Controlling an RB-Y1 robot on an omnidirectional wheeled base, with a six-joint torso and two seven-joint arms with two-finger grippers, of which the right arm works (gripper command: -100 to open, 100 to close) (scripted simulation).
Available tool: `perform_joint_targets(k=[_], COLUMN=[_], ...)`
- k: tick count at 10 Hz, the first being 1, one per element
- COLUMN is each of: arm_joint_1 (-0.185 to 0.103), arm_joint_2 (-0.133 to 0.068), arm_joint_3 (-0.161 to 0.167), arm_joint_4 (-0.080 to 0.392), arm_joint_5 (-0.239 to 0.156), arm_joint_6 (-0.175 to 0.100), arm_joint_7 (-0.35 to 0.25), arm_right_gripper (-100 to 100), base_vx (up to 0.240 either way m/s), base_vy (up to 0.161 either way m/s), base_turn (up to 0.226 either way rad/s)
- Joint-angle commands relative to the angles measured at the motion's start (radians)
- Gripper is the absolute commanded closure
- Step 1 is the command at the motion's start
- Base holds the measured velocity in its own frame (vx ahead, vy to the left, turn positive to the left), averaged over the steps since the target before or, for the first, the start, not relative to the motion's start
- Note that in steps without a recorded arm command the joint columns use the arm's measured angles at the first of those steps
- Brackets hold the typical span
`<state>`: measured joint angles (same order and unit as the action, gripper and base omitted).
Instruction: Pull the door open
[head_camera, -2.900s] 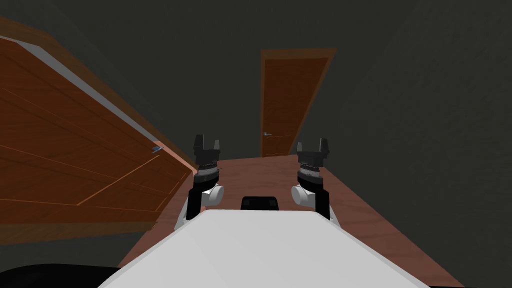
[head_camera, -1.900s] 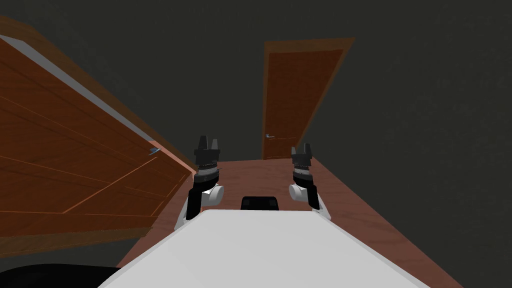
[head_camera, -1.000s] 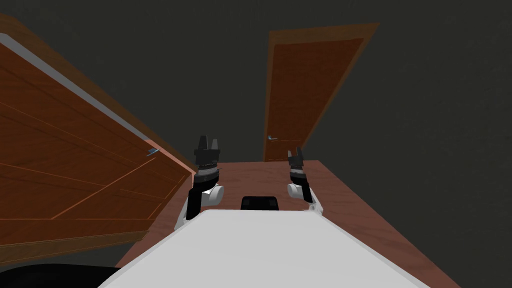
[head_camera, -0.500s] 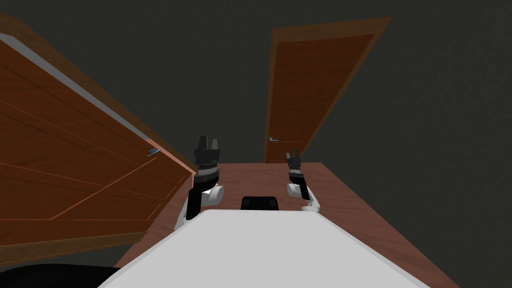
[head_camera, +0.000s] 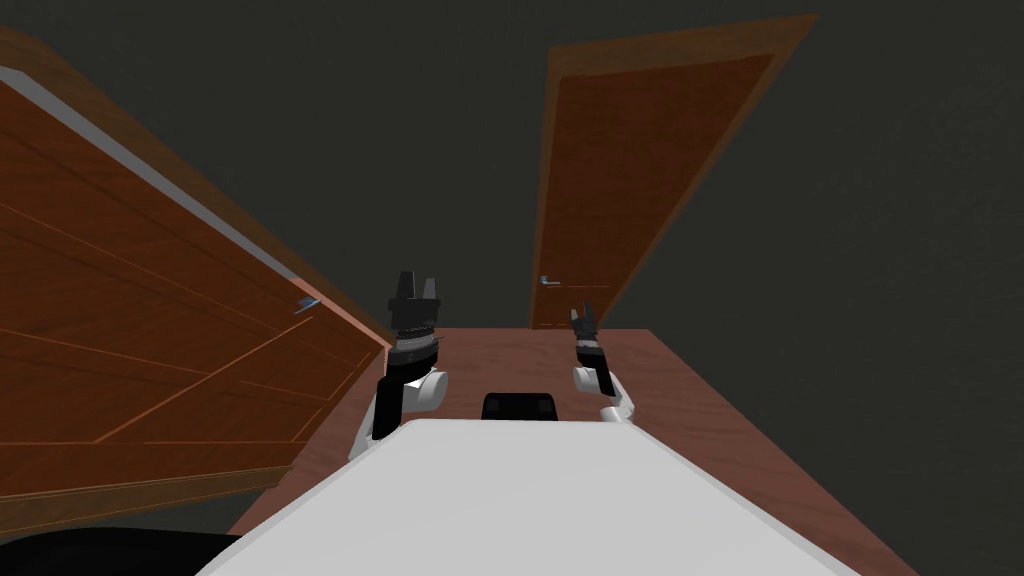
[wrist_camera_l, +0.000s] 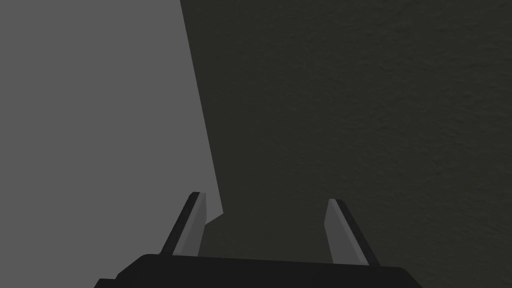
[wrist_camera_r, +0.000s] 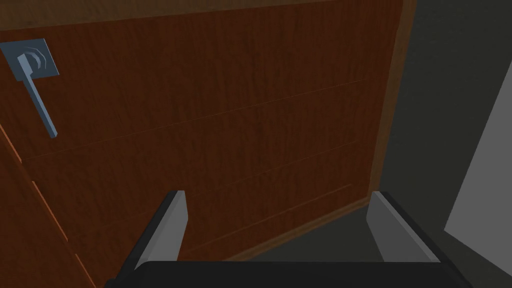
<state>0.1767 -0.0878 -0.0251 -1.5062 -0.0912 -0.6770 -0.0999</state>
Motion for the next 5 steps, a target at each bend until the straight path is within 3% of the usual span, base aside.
perform_joint_targets(k=[1, 5], arm_joint_1=[-0.017, -0.044], arm_joint_2=[-0.007, -0.014], arm_joint_3=[-0.006, -0.014], arm_joint_4=[0.050, 0.130], arm_joint_5=[0.001, 0.004], arm_joint_6=[-0.010, -0.022], arm_joint_7=[-0.001, 0.000], arm_right_gripper=[-100, -100], base_vx=[0.100, 0.064], base_vy=[-0.010, -0.008], base_turn=[0.050, 0.026])
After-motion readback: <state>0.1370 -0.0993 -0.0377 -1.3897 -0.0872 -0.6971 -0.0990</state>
